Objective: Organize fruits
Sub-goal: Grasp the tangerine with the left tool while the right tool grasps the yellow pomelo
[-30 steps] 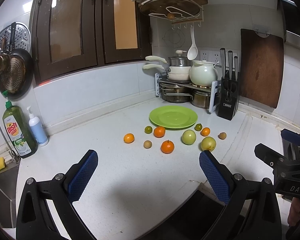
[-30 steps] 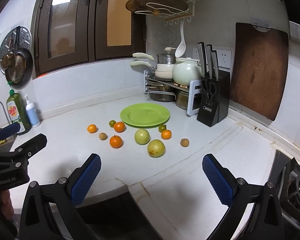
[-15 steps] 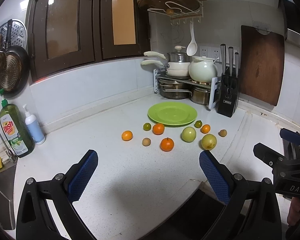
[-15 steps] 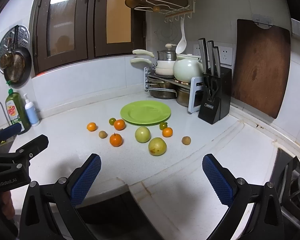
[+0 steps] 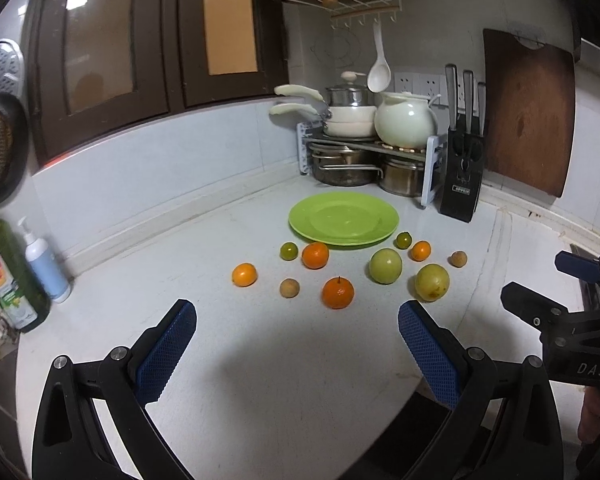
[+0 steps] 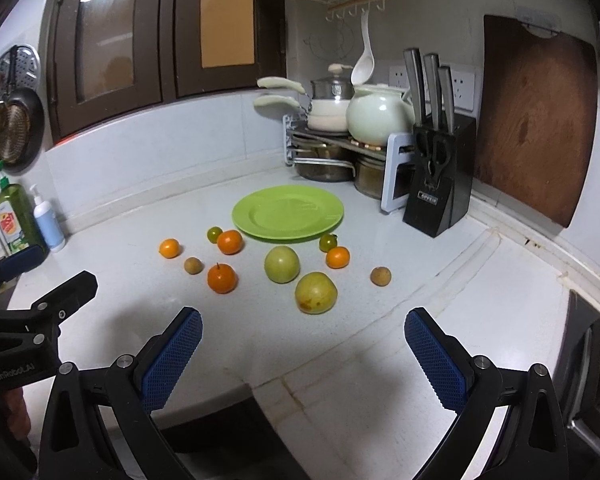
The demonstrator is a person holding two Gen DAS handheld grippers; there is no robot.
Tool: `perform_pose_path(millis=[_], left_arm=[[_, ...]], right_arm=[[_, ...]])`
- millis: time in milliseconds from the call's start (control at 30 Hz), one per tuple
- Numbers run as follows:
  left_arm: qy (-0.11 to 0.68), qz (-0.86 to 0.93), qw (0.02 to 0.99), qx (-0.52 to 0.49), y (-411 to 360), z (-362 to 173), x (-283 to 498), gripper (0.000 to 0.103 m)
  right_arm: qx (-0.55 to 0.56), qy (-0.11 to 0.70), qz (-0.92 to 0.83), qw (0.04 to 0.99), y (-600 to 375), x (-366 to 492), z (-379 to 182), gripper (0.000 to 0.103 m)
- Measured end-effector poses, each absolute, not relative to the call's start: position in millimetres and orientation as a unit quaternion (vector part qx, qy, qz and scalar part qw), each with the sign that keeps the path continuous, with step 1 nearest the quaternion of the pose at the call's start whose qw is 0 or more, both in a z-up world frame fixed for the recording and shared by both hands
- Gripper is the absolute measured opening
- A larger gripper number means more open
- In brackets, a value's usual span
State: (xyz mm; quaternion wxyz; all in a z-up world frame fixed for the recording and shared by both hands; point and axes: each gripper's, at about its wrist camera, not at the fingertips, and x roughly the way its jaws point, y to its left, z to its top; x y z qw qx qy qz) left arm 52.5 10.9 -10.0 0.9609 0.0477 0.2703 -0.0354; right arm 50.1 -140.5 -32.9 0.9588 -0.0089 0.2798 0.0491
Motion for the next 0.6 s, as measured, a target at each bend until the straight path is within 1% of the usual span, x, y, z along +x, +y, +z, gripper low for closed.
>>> perform_pose_path(millis=[133,167,300,367,533,600], left_arm=[[0.278,-0.05,0.957,0.063,6,-19,77,0.102],[0.28,-0.055,0.956,0.067,4,-22,85,0.099],[0.293,-0.076,0.95,0.079,1,-33,112,0.095],[0.302,-0.089,0.945,0.084,-2,-40,128,0.09],[0.326,-0.122,0.933,0.091,-5,-61,157,0.083],[0.338,-0.134,0.927,0.095,-5,-70,167,0.079]], right_arm=[[-0.003,0.295,0.041,0.955,-139,71,-41,0.102],[-0.003,0.298,0.038,0.954,-139,77,-43,0.102],[0.002,0.313,0.024,0.95,-140,100,-53,0.102],[0.01,0.326,0.021,0.945,-141,113,-60,0.102],[0.021,0.349,0.013,0.937,-141,139,-75,0.098],[0.026,0.358,0.01,0.933,-140,149,-81,0.094]])
